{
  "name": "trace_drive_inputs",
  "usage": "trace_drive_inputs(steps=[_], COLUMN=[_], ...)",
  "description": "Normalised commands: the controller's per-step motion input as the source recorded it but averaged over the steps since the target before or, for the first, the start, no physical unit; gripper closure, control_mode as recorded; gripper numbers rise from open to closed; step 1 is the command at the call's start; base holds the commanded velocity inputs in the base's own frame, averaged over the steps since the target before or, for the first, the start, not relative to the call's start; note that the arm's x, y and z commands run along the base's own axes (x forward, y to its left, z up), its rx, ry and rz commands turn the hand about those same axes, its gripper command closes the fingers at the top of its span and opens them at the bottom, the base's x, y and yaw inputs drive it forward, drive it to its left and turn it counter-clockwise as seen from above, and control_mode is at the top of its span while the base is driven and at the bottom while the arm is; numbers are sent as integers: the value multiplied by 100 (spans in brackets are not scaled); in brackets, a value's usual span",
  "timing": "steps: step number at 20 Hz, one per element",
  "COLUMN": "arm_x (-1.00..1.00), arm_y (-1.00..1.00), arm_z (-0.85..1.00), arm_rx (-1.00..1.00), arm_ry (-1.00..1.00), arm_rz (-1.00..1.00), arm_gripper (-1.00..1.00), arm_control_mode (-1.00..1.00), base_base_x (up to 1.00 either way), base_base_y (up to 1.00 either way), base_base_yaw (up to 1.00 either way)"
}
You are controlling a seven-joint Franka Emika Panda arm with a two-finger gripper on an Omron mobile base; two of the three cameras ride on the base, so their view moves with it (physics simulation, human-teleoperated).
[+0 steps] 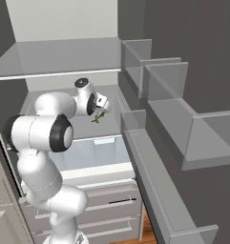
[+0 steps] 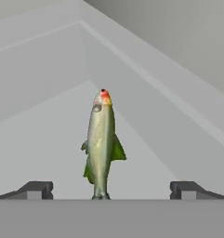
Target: Gather the potato and corn from the fridge and place them on a tray on the dining counter. Then gather the fishs from the fridge and place them on the other tray.
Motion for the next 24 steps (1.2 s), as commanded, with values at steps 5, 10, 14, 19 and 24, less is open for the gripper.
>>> trace_drive_inputs(steps=[5,10,14,19,24], arm_x=[60,23,23,22,2], arm_y=[5,0,3,0,0], arm_z=[-17,-22,-28,-34,-14], arm_rx=[0,0,0,0,1], arm_ry=[0,0,0,0,0], arm_rz=[0,0,0,0,0], arm_gripper=[-100,-100,-100,-100,100], arm_control_mode=[-100,-100,-100,-100,-100], base_base_x=[0,0,0,0,0], base_base_y=[0,0,0,0,0], base_base_yaw=[0,0,0,0,0])
